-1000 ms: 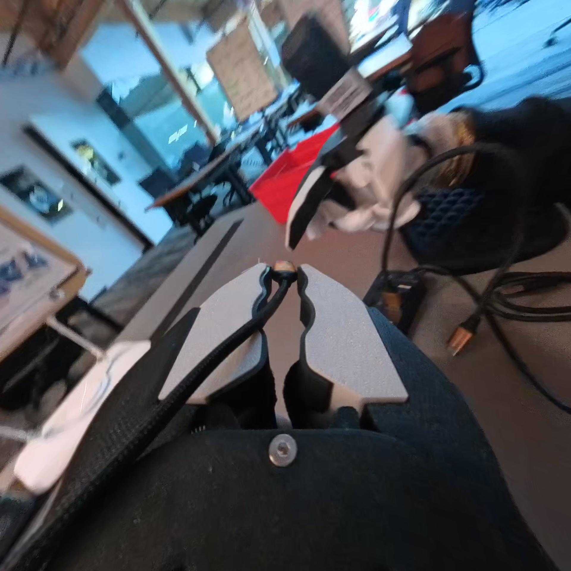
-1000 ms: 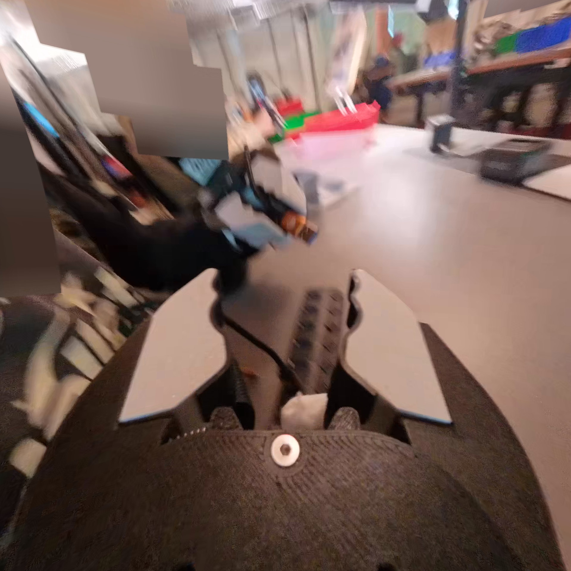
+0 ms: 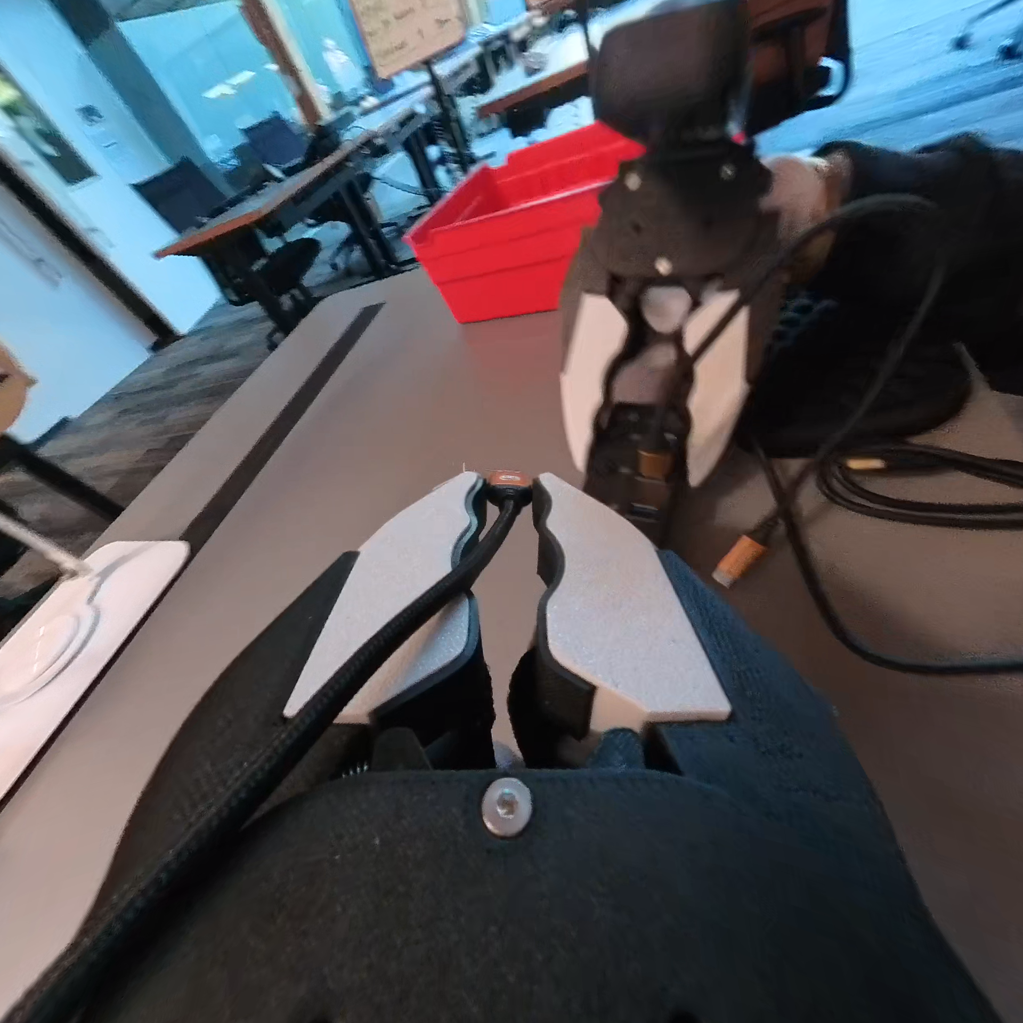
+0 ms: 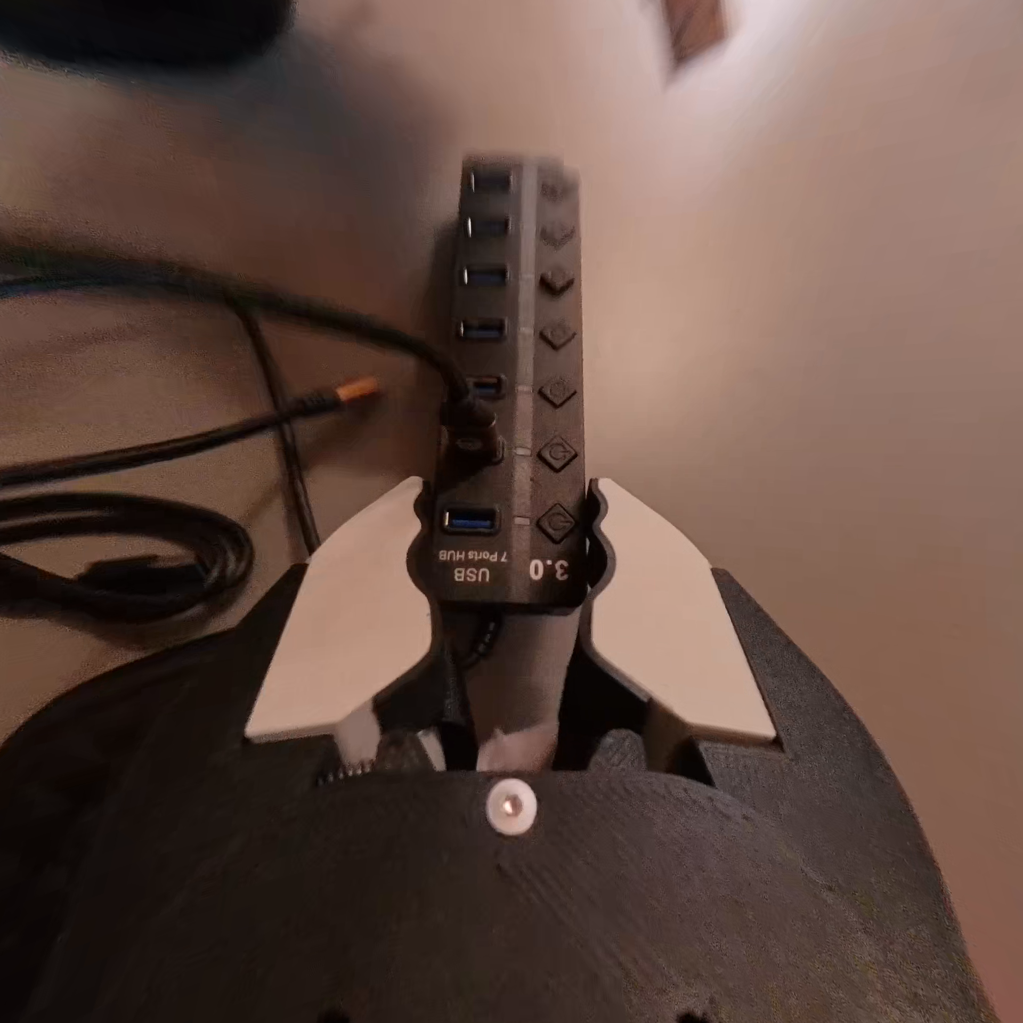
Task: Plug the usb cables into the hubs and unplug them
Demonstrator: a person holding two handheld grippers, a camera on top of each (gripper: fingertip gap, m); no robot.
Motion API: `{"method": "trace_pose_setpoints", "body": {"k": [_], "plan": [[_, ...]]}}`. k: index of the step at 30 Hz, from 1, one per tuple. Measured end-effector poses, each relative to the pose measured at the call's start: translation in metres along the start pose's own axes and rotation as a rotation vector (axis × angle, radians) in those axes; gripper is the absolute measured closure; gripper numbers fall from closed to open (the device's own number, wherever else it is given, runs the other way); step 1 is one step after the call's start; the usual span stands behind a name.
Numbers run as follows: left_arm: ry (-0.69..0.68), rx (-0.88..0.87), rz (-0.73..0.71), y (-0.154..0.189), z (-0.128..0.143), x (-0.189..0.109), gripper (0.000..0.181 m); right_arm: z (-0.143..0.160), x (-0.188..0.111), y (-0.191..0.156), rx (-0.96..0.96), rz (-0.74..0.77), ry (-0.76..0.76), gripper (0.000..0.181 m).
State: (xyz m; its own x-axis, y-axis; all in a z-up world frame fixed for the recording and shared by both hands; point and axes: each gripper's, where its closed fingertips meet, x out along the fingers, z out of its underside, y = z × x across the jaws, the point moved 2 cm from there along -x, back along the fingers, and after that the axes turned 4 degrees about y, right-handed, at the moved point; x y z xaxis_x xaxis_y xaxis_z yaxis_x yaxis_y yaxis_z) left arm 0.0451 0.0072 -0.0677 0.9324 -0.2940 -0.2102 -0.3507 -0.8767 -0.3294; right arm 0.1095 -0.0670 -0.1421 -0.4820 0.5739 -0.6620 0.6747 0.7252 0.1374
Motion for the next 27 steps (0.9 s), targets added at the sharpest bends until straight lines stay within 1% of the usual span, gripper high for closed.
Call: {"method": "trace_pose_setpoints", "body": {"k": [1,2,4,6,7,10,12,14,16,22,23,27], "plan": [[-0.024,-0.003,0.058,0.008,0.001,0.001,0.166,-0.011,-0.007,0.0,-0.017,0.006,0.078,0.128],[-0.07,-0.01,0.105,0.014,0.004,0.002,0.166,-0.017,-0.012,0.0,-0.042,0.015,0.114,0.128],[-0.173,0.004,0.185,0.028,0.013,0.003,0.166,-0.02,-0.013,0.002,-0.075,0.046,0.117,0.128],[-0.257,0.04,0.201,0.035,0.021,0.004,0.166,-0.016,-0.009,0.0,-0.085,0.042,0.075,0.128],[-0.283,0.052,0.207,0.038,0.023,0.005,0.166,-0.015,-0.007,0.0,-0.089,0.045,0.057,0.128],[-0.337,0.05,0.259,0.048,0.027,0.005,0.166,-0.019,-0.007,-0.002,-0.092,0.037,0.068,0.128],[-0.38,0.046,0.263,0.05,0.033,0.006,0.166,-0.019,-0.006,-0.003,-0.095,0.033,0.064,0.128],[-0.383,0.032,0.267,0.051,0.035,0.007,0.166,-0.017,-0.004,-0.004,-0.096,0.03,0.045,0.128],[-0.386,0.02,0.264,0.051,0.034,0.006,0.166,-0.019,-0.004,-0.004,-0.093,0.029,0.057,0.128],[-0.408,0.058,0.233,0.055,0.032,0.01,0.165,-0.026,-0.006,-0.007,-0.108,0.03,0.089,0.128],[-0.419,0.056,0.233,0.055,0.033,0.01,0.165,-0.024,-0.005,-0.007,-0.118,0.032,0.074,0.128],[-0.406,0.003,0.254,0.054,0.037,0.011,0.165,-0.021,-0.002,-0.007,-0.119,0.033,0.048,0.128]]}}
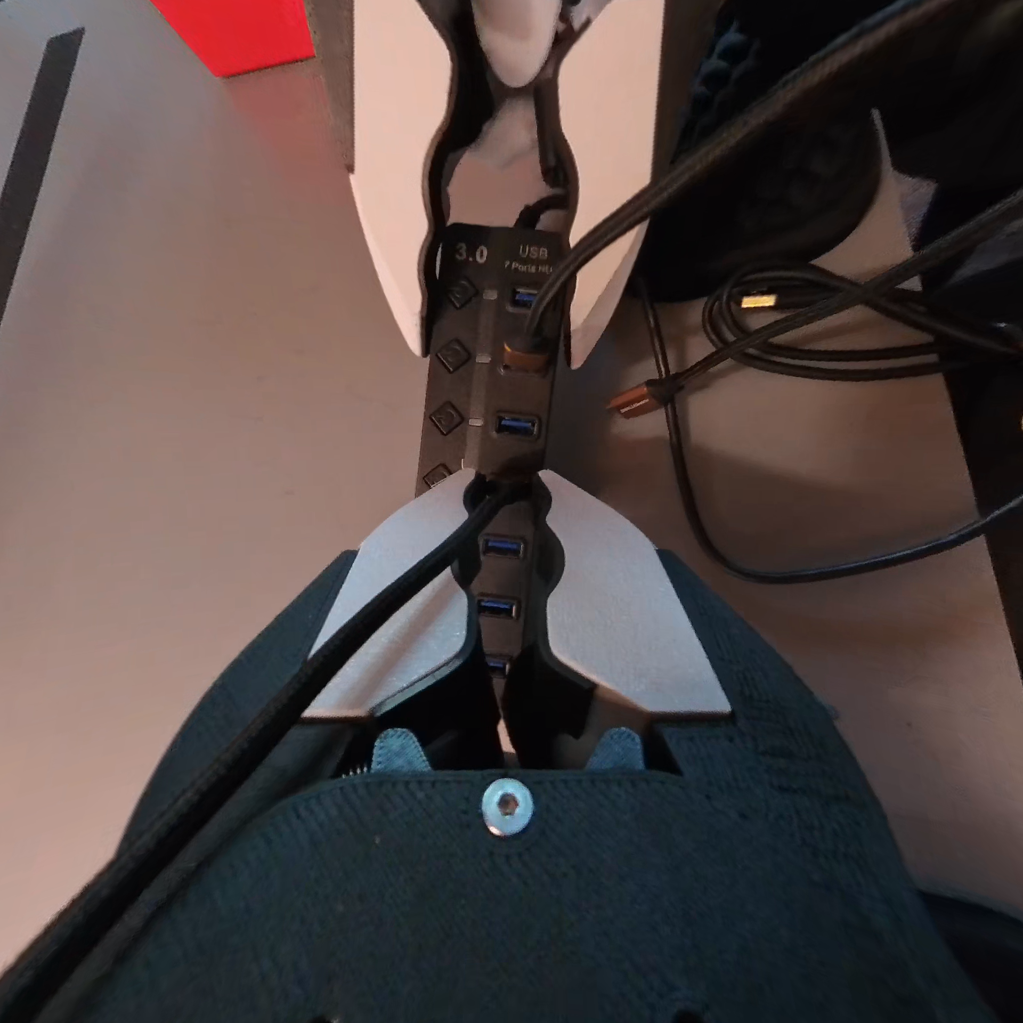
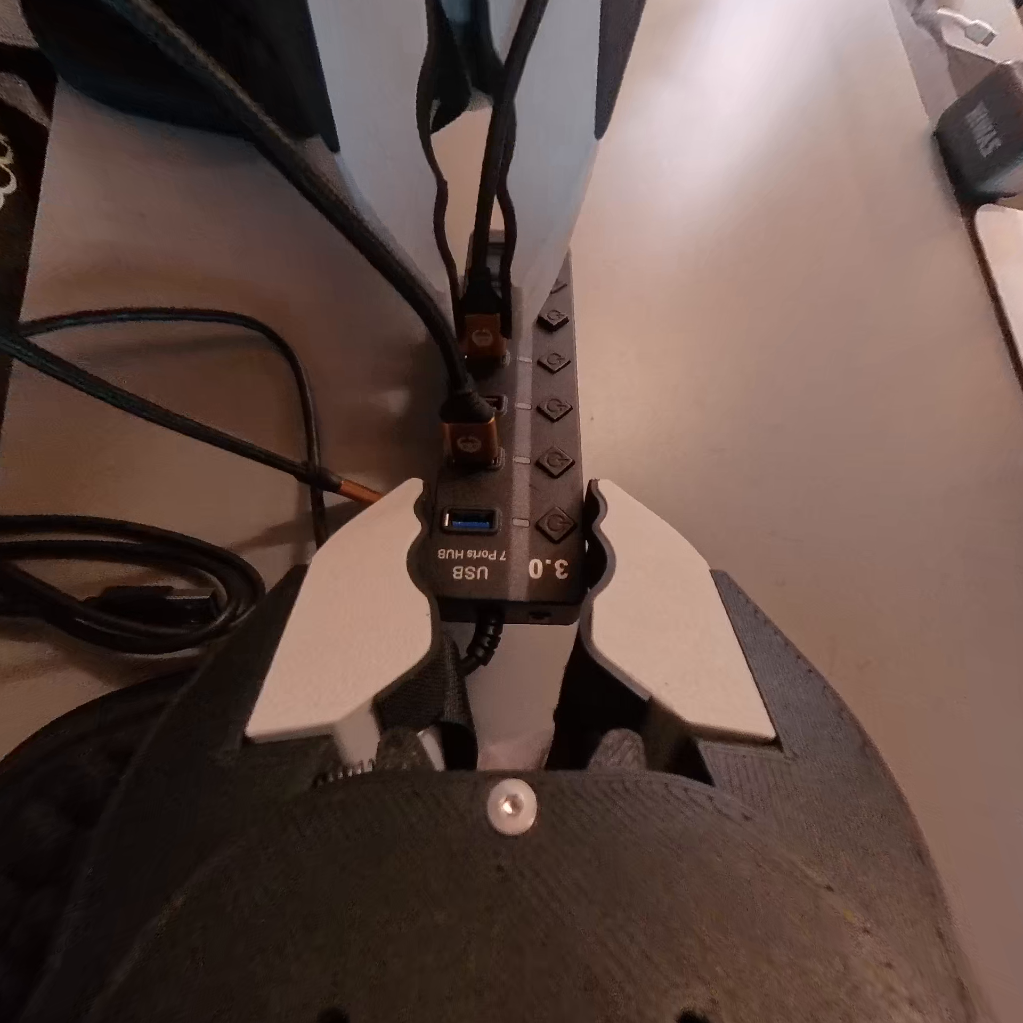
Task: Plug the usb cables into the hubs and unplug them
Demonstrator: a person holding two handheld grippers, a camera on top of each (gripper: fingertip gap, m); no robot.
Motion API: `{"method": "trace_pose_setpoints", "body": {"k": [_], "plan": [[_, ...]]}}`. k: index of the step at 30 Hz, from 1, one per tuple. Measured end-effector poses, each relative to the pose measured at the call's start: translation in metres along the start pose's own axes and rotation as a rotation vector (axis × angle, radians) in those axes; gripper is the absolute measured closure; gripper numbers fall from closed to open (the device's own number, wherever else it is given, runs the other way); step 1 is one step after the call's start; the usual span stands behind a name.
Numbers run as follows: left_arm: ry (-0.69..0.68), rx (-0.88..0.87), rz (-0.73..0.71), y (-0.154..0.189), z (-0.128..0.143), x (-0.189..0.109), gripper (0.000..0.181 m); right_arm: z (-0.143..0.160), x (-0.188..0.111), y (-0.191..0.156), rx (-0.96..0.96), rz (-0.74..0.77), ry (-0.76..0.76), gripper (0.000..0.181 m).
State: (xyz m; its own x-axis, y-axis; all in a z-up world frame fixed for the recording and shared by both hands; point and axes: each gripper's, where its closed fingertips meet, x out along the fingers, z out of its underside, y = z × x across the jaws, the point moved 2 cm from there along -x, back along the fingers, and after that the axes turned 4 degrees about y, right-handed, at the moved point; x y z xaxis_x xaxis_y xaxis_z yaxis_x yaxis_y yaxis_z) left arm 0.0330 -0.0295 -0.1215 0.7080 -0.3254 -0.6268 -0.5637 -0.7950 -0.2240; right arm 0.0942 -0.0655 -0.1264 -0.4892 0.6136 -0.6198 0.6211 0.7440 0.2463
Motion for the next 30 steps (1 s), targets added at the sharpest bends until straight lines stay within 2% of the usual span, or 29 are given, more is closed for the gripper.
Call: {"method": "trace_pose_setpoints", "body": {"k": [6,13,17,18,20,22,23,25,26,28,30], "plan": [[0.044,-0.055,0.07,-0.001,0.003,0.0,0.163,0.003,0.003,-0.001,0.006,-0.006,-0.022,0.128],[0.021,-0.039,0.089,0.001,0.01,0.009,0.164,0.023,0.017,-0.005,0.011,-0.029,-0.161,0.128],[0.069,0.017,0.108,0.007,0.016,0.018,0.162,0.031,0.02,-0.01,0.022,-0.071,-0.179,0.128],[0.071,0.041,0.09,0.004,0.017,0.019,0.148,0.031,0.019,-0.01,0.029,-0.077,-0.17,0.128],[-0.011,0.049,0.059,-0.002,0.026,0.022,0.114,0.034,0.018,-0.01,0.058,-0.101,-0.153,0.127],[-0.072,-0.009,0.109,0.002,0.036,0.025,0.102,0.035,0.018,-0.01,0.071,-0.111,-0.144,0.127],[-0.079,-0.041,0.121,0.002,0.038,0.025,0.102,0.035,0.018,-0.01,0.077,-0.115,-0.138,0.127],[-0.094,-0.079,0.112,-0.003,0.041,0.023,0.125,0.035,0.02,-0.009,0.103,-0.113,-0.121,0.127],[-0.095,-0.103,0.119,-0.004,0.043,0.023,0.126,0.035,0.019,-0.006,0.119,-0.094,-0.119,0.126],[-0.09,-0.142,0.136,-0.004,0.044,0.022,0.127,0.033,0.013,0.004,0.138,-0.041,-0.097,0.114],[-0.097,-0.141,0.127,-0.005,0.045,0.022,0.126,0.028,-0.004,0.018,0.15,0.041,-0.034,0.107]]}}
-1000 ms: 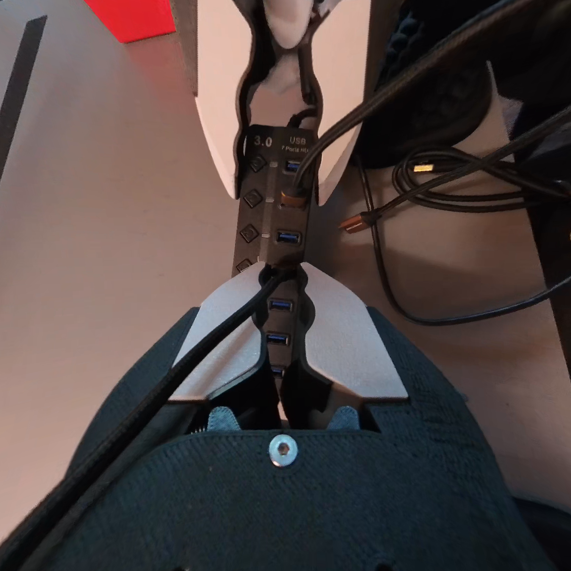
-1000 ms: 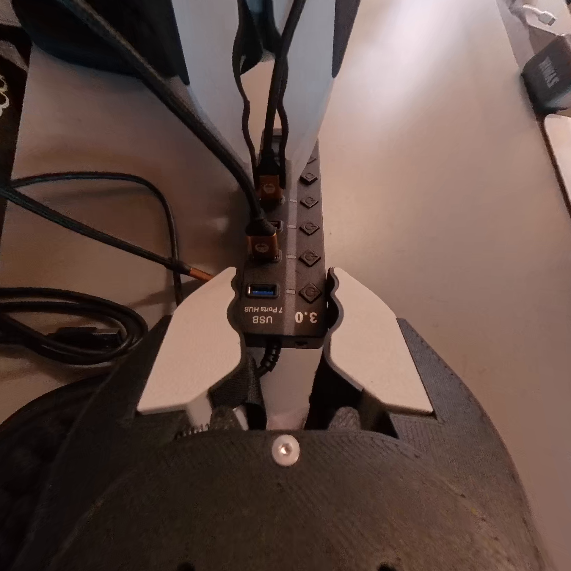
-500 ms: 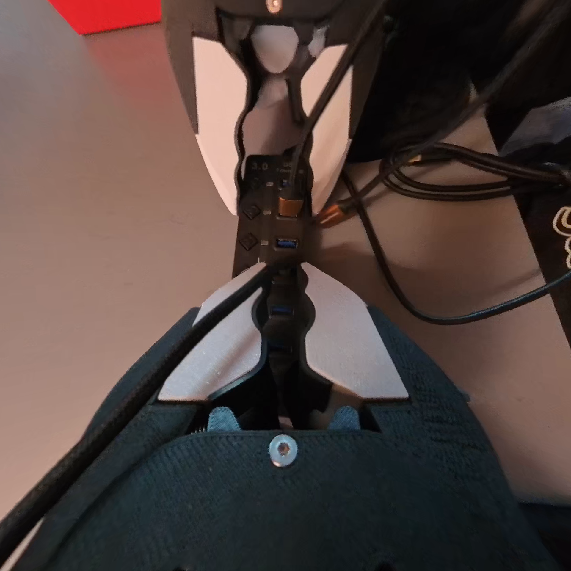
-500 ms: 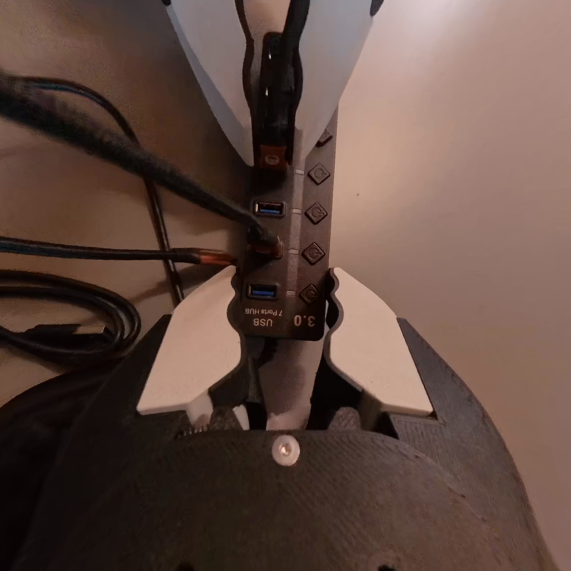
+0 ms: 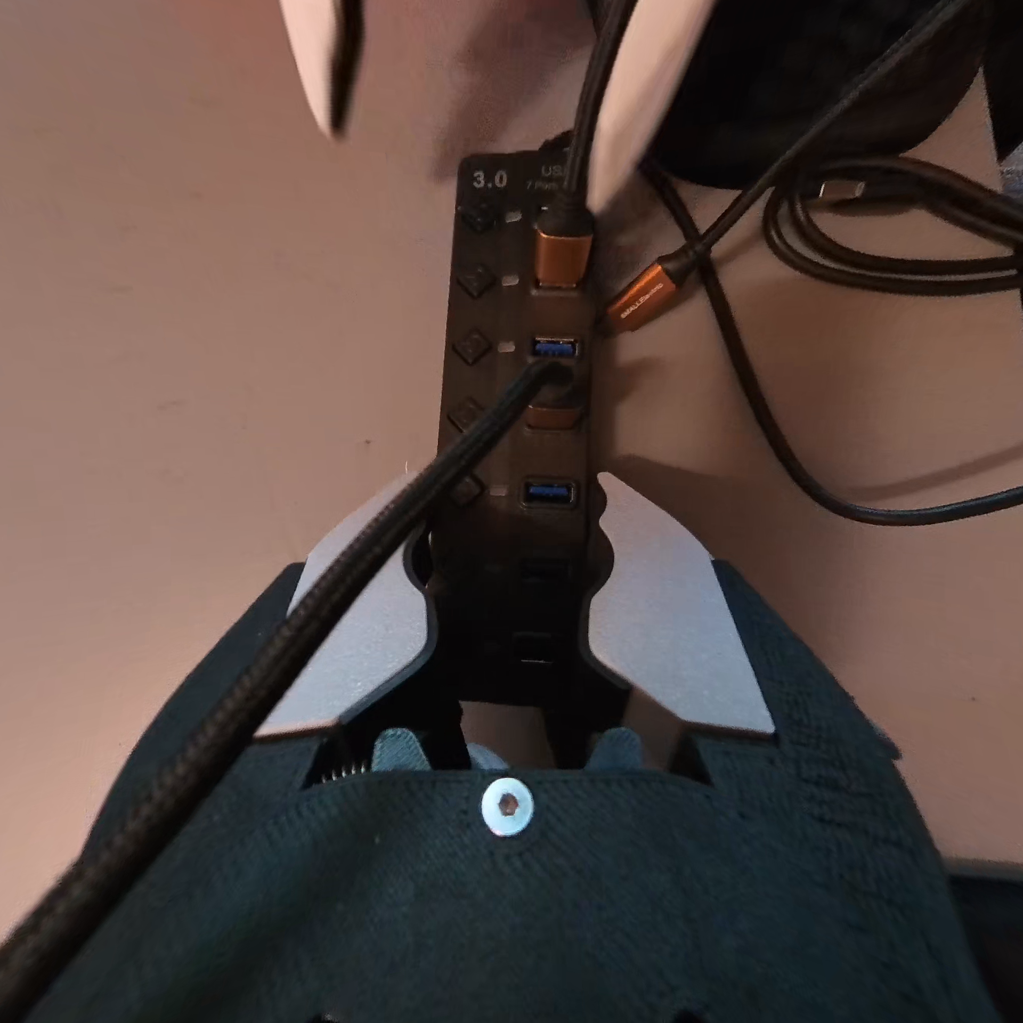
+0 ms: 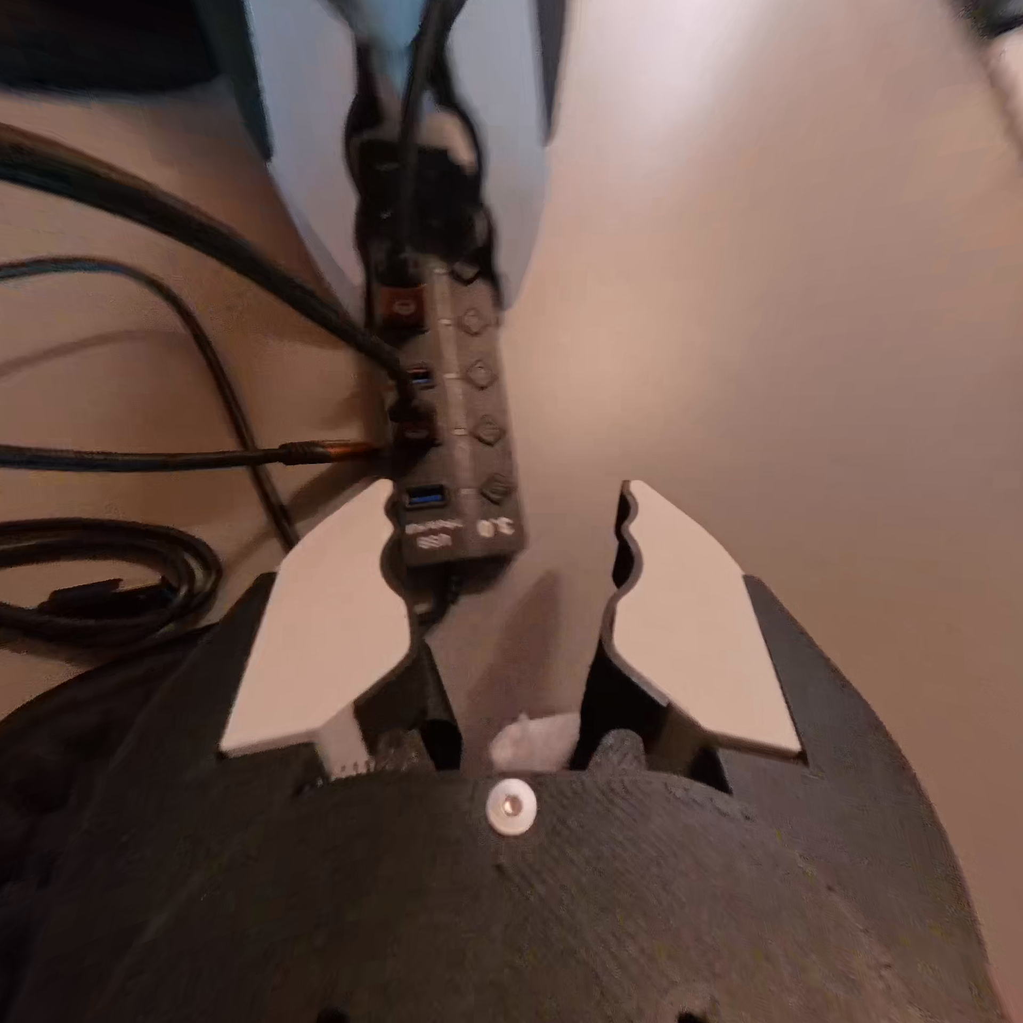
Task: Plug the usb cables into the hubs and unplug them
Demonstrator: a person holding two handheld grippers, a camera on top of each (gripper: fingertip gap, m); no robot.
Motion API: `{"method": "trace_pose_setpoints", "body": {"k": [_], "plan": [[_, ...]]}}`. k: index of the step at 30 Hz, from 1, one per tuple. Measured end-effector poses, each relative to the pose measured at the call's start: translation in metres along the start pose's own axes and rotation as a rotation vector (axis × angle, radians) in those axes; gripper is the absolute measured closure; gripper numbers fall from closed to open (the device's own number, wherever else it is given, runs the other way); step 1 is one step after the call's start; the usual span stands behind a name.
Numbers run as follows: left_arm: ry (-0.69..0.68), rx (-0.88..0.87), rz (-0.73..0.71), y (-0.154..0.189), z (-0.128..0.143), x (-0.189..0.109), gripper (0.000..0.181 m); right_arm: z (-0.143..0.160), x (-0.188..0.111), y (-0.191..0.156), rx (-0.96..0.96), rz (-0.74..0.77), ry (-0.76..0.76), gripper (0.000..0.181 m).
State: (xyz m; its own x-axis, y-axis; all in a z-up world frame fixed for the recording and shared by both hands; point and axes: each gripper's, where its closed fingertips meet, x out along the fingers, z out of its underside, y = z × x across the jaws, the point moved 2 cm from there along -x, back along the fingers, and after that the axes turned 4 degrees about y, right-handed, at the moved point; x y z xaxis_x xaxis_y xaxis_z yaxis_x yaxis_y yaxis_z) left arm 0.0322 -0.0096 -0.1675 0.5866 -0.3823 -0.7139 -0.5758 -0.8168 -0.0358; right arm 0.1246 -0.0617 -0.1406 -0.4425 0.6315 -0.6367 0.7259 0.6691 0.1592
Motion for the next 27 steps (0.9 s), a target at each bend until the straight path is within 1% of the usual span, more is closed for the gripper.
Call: {"method": "trace_pose_setpoints", "body": {"k": [2,4,5,6,7,8,9,10,11,13,14,15,16,17,19,21,22,26,27], "plan": [[-0.001,-0.002,-0.002,0.0,0.0,0.0,0.126,-0.008,-0.03,0.023,0.011,0.148,0.086,0.109],[0.001,-0.005,0.001,0.0,0.0,0.0,0.127,-0.019,-0.073,0.04,0.005,0.324,0.185,0.106],[0.001,-0.006,0.002,0.0,0.0,0.0,0.126,-0.028,-0.095,0.041,-0.015,0.39,0.244,0.106],[0.002,-0.006,0.002,0.0,0.0,0.0,0.127,-0.042,-0.116,0.032,-0.048,0.422,0.323,0.105],[0.004,-0.007,0.003,0.0,0.0,0.0,0.126,-0.056,-0.131,0.015,-0.1,0.412,0.415,0.107],[0.004,-0.009,0.004,0.0,0.0,0.0,0.126,-0.068,-0.139,-0.01,-0.172,0.358,0.492,0.108],[0.003,-0.011,0.004,0.0,0.0,0.0,0.126,-0.075,-0.14,-0.039,-0.248,0.283,0.526,0.11],[0.001,-0.011,0.004,0.0,0.0,0.0,0.126,-0.075,-0.134,-0.065,-0.313,0.203,0.499,0.114],[-0.001,-0.011,0.004,0.0,0.0,0.0,0.126,-0.069,-0.123,-0.088,-0.353,0.132,0.414,0.117],[-0.002,-0.011,0.005,0.0,0.0,0.0,0.126,-0.045,-0.097,-0.121,-0.373,0.035,0.171,0.117],[-0.002,-0.012,0.005,0.0,0.0,0.0,0.126,-0.031,-0.085,-0.133,-0.401,0.021,0.065,0.119],[-0.003,-0.012,0.005,0.0,0.0,0.0,0.126,-0.018,-0.074,-0.141,-0.464,0.041,-0.023,0.121],[-0.003,-0.011,0.006,0.0,0.0,0.0,0.126,-0.006,-0.067,-0.144,-0.548,0.074,-0.1,0.121],[0.0,-0.01,0.008,0.0,0.001,0.0,0.126,0.002,-0.061,-0.144,-0.614,0.119,-0.144,0.122],[0.004,-0.009,0.012,0.0,0.001,0.0,0.126,0.011,-0.057,-0.138,-0.688,0.181,-0.184,0.125],[0.007,-0.009,0.015,0.0,0.001,0.0,0.126,0.021,-0.051,-0.134,-0.74,0.182,-0.233,0.122],[0.009,-0.011,0.016,0.0,0.001,0.0,0.126,0.025,-0.045,-0.133,-0.759,0.173,-0.243,0.125],[0.015,-0.016,0.022,0.0,0.001,0.001,0.127,0.009,-0.025,-0.135,-0.831,0.186,-0.083,0.132],[0.018,-0.019,0.024,0.0,0.001,0.001,0.127,0.007,-0.02,-0.136,-0.862,0.183,-0.046,0.137]]}}
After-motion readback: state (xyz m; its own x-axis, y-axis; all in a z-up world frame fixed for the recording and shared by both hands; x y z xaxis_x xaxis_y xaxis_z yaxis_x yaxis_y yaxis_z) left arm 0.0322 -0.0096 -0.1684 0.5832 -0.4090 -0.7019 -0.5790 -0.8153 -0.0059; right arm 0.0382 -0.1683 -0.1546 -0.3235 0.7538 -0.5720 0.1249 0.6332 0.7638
